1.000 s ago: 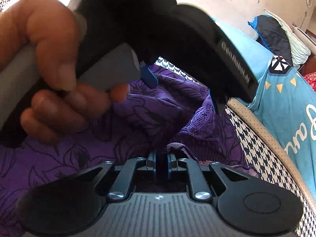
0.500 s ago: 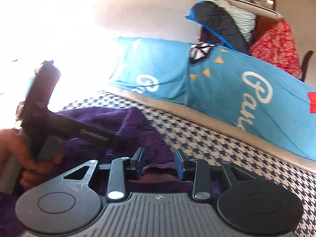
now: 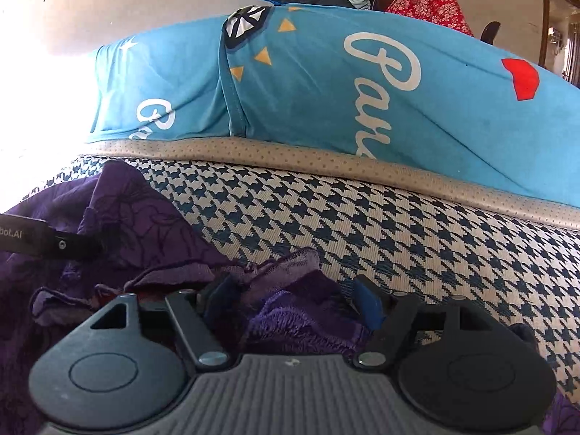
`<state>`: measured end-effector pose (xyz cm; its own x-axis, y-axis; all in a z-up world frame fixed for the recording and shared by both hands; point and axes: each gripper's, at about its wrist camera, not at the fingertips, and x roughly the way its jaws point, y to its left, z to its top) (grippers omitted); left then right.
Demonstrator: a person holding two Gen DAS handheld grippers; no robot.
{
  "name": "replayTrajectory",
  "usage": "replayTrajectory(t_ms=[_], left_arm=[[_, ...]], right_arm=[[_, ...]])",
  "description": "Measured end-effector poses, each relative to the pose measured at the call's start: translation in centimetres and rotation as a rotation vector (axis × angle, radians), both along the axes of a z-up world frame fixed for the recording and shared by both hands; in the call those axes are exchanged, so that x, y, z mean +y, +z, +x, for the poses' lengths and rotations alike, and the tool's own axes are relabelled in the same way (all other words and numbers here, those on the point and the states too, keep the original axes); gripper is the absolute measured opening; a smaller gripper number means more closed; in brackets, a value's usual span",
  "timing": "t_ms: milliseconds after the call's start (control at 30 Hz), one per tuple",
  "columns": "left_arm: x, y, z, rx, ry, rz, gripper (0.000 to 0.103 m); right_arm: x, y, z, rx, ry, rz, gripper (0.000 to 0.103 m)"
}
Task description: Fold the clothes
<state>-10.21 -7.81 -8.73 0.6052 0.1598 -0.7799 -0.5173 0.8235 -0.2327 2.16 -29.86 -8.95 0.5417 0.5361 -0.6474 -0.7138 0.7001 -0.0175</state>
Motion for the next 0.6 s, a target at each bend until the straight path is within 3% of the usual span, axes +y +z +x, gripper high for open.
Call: replayTrajectory(t_ms=[33, 100, 167, 233, 367, 600], left_arm=[[0.1, 0.0, 0.0, -0.003, 0.003, -0.006, 0.103], [0.3, 0.1, -0.1, -0.013, 0.011, -0.022, 0.103], [0.6, 0.3, -0.3, -0.025, 0.023, -0.042, 0.103], [0.8, 0.8, -0.5, -0.049, 0.041, -0.056, 0.103], [0.7, 1.9, -1.0, -0.094, 0.058, -0.022, 0.103], [0.2, 1.9, -0.8, -0.079, 0.031, -0.014, 0.103]], right_arm=[[0.2, -0.1, -0.1, -0.009, 0.006, -0.002, 0.061], [0.4, 0.2, 0.1, 0.005, 0.01, 0.017, 0.031], [0.5, 0.6, 0.4, 0.016, 0.0, 0.042, 0.02], [0.1, 1.2, 0.8, -0.012, -0.047, 0.08, 0.017], [-1.6, 3.8, 1.5, -0.163, -0.282, 0.185, 0.014], [-2.5, 4.3, 2.3, -0.184, -0.394, 0.176, 0.011]])
